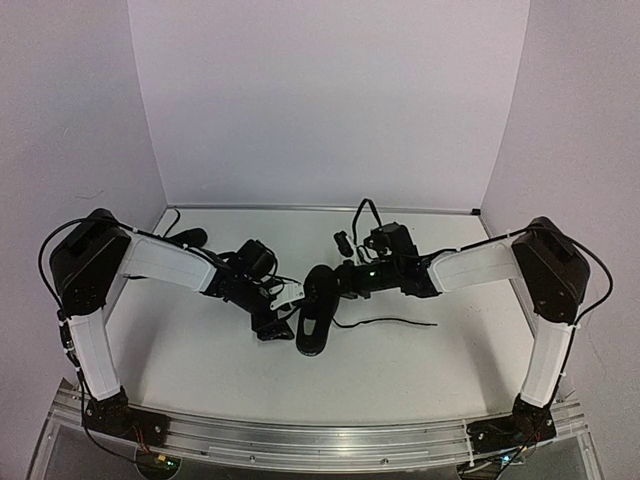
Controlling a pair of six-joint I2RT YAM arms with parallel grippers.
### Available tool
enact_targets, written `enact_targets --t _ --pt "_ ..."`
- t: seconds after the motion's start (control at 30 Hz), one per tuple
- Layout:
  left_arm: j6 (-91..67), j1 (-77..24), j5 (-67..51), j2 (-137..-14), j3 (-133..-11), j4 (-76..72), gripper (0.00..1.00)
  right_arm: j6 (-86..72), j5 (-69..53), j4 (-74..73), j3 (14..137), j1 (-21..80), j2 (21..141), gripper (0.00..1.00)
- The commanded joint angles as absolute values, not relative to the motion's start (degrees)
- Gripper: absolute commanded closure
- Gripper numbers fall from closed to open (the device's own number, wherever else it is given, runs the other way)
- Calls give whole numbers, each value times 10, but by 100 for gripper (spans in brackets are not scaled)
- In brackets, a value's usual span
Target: Tie the shoes
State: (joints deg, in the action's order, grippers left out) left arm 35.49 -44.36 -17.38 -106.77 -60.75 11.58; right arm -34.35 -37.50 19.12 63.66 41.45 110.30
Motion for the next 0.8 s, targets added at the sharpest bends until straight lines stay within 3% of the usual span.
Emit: enact_targets --t 0.0,0.13,0.37,0.57,0.77 --pt "323 -469 -217 -1087 -643 56 22 -344 -367 193 631 411 1063 100" --pt "308 -477 -233 -1091 -649 38 28 -344 -369 190 629 409 1060 100" --pt "275 -454 -216 -1022 -575 -28 25 -346 -377 188 628 408 1061 100" --pt "244 -434 -225 -966 -547 -77 28 -349 -382 188 631 408 1059 100" --pt "230 -433 -257 -998 -580 -92 46 -352 -380 188 629 409 1053 100"
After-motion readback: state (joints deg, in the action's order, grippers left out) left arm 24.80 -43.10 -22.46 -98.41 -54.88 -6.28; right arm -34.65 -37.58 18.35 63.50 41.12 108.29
